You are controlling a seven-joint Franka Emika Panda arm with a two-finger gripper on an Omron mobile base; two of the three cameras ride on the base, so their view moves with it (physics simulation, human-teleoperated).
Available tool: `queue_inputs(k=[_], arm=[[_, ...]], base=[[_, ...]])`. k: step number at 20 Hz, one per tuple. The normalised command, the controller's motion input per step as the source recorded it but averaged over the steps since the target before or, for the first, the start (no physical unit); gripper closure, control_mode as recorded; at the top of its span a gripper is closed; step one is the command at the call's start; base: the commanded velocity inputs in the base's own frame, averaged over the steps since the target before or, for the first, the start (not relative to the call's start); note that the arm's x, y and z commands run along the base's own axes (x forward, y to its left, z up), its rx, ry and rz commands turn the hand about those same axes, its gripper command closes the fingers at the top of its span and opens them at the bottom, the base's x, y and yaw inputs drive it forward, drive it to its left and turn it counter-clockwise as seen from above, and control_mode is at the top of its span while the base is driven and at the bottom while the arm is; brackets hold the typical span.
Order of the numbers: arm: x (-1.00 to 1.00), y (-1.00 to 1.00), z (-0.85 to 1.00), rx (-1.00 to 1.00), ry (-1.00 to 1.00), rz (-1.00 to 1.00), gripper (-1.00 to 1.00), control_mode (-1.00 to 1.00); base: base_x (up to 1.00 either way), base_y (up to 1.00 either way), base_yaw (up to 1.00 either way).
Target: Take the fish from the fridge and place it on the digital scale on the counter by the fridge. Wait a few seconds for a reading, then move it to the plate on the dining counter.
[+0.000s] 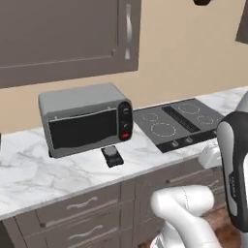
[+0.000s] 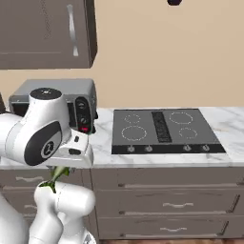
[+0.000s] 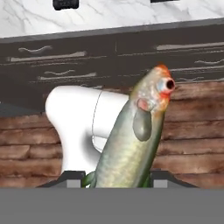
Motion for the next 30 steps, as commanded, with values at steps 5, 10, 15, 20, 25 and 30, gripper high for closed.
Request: queue_inputs(k=[5, 10, 15, 20, 25, 30], arm=[[0.00, 0.00, 0.00, 0.00, 0.00, 0.00, 1.00, 1.00], [0.00, 0.00, 0.00, 0.00, 0.00, 0.00, 1.00, 1.00], [0.00, 0.00, 0.00, 0.00, 0.00, 0.00, 1.00, 1.00], [0.00, 0.00, 0.00, 0.00, 0.00, 0.00, 1.00, 1.00], [0.00, 0.00, 0.00, 0.00, 0.00, 0.00, 1.00, 1.00], [0.00, 0.00, 0.00, 0.00, 0.00, 0.00, 1.00, 1.00]], base=[[-0.22, -0.31, -0.77], [0.00, -0.16, -0.89], [0.07, -0.06, -0.87], [0.20, -0.04, -0.81], [0.35, -0.10, -0.73], [0.33, -0.10, -0.73]])
